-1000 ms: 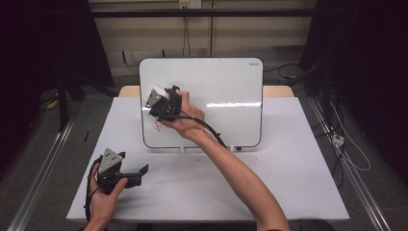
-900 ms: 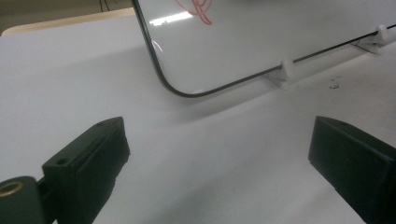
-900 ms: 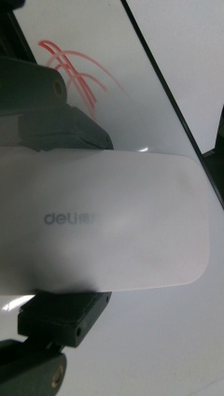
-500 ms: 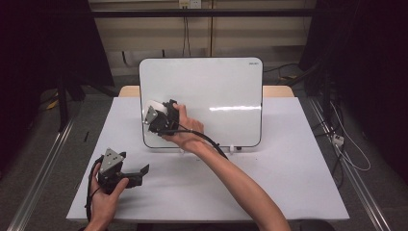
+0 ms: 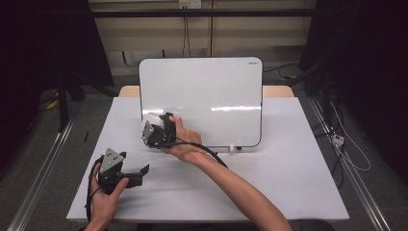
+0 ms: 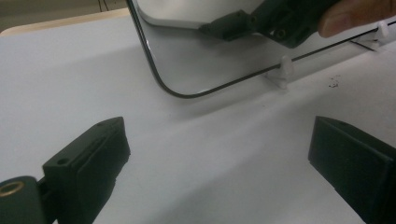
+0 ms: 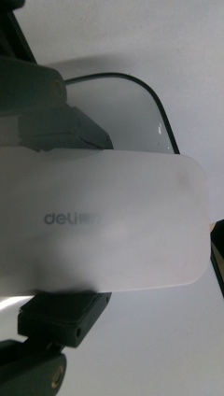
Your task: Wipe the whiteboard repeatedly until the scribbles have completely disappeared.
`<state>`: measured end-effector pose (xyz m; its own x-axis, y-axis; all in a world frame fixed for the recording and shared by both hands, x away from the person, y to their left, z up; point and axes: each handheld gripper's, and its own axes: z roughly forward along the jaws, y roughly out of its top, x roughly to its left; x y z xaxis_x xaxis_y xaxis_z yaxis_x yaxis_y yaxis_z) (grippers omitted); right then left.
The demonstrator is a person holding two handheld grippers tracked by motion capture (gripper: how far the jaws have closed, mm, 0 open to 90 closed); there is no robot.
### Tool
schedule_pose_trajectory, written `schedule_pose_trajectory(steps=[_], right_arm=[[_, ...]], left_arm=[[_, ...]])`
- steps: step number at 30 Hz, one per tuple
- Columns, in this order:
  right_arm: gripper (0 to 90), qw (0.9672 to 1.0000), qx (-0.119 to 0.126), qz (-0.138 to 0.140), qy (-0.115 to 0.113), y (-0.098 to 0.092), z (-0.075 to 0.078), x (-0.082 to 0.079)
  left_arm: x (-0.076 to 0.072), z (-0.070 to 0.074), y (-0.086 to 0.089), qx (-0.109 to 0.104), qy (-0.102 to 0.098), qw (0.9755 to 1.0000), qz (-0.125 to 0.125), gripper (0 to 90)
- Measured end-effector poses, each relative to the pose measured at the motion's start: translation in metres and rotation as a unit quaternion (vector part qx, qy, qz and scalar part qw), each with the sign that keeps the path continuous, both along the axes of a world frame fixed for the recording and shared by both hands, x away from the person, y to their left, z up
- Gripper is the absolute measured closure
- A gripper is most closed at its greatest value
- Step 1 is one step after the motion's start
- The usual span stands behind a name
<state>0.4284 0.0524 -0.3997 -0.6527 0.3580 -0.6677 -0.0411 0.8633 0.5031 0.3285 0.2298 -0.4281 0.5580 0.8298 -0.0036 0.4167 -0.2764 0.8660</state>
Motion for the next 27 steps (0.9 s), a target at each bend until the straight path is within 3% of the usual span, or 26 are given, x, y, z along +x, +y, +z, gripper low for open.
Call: schedule_pose_trajectory(steps=[7, 14, 21, 27], right_arm=[[31.3, 0.9999, -0.003, 0.012, 0.006, 0.001, -0.013, -0.010], [31.4, 0.9998, -0.006, 0.018, 0.002, -0.002, -0.013, -0.013], [31.4, 0.9999, -0.006, 0.016, 0.003, -0.008, -0.008, -0.010], [31.5, 0.9998, 0.018, -0.009, 0.004, -0.021, 0.005, 0.000]], left_arm=[[0.001, -0.001, 0.000, -0.005, 0.000, 1.0000, 0.002, 4.8], [0.001, -0.001, 0.000, -0.004, 0.001, 1.0000, 0.002, 4.8], [0.000, -0.001, 0.002, -0.005, 0.000, 1.0000, 0.006, 4.7], [0.000, -0.001, 0.001, -0.007, -0.001, 1.0000, 0.004, 4.8]])
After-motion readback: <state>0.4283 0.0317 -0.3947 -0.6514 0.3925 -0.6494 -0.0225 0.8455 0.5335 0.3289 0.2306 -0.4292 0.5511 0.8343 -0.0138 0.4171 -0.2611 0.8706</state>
